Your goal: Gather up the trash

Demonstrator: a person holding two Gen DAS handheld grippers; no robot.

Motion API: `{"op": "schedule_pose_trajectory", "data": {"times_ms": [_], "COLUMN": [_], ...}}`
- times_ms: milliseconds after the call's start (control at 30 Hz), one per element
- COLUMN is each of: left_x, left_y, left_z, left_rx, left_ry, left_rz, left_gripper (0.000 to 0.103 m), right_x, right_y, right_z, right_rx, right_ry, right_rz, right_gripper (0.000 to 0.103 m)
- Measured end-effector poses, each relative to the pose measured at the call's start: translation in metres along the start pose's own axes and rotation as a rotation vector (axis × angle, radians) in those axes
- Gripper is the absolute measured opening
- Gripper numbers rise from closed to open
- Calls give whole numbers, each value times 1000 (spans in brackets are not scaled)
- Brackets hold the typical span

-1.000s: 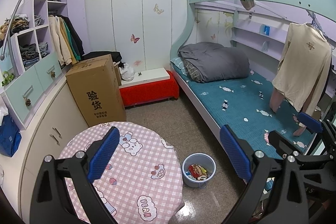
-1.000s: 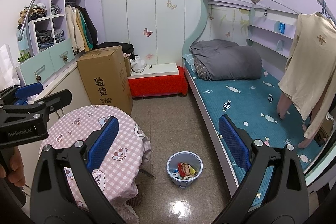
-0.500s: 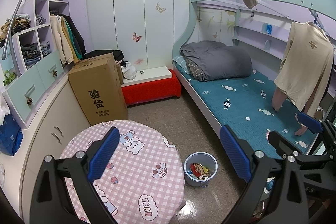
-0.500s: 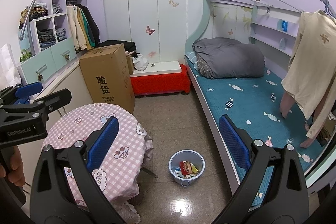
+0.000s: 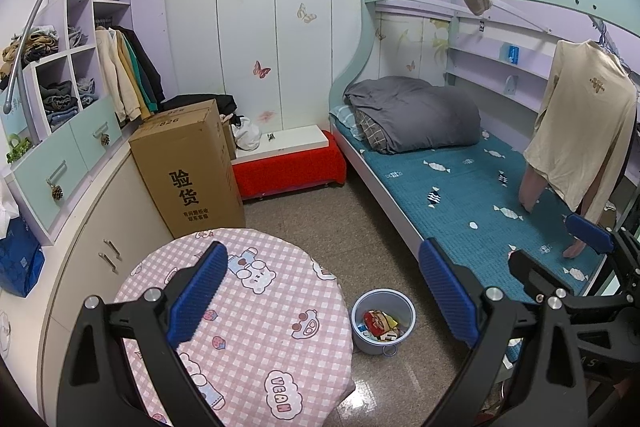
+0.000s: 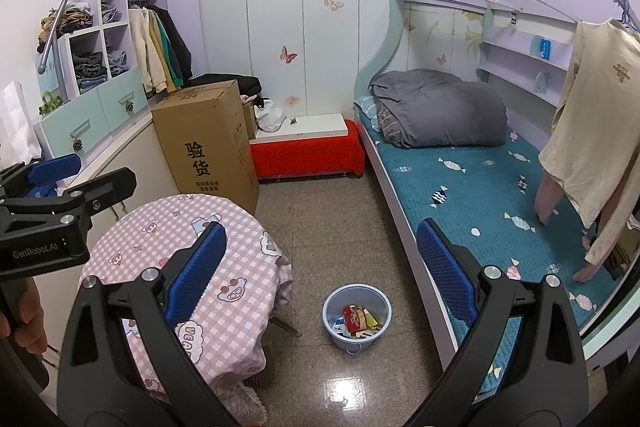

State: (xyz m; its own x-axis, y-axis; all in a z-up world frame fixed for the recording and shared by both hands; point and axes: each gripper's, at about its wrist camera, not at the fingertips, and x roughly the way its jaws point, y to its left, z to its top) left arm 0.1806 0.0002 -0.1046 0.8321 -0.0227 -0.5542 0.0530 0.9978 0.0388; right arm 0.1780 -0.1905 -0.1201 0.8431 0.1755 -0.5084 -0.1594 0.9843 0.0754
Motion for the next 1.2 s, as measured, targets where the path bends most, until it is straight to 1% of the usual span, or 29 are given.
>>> {"op": "schedule_pose_trajectory", "data": {"times_ms": [400,1200], "left_x": [4,17], "left_y": [8,9], "left_z": [-4,-5], "left_rx": [-3,-8], "left_ry": [9,39], "left_rz": [8,12], "left_gripper": [94,94], "right_x": [5,14], "right_y": [1,4], "right_z": [-2,-6], "right_rx": [-2,0], "right_ry": [7,26], "right_rz": [4,13], "right_gripper": [94,94]}}
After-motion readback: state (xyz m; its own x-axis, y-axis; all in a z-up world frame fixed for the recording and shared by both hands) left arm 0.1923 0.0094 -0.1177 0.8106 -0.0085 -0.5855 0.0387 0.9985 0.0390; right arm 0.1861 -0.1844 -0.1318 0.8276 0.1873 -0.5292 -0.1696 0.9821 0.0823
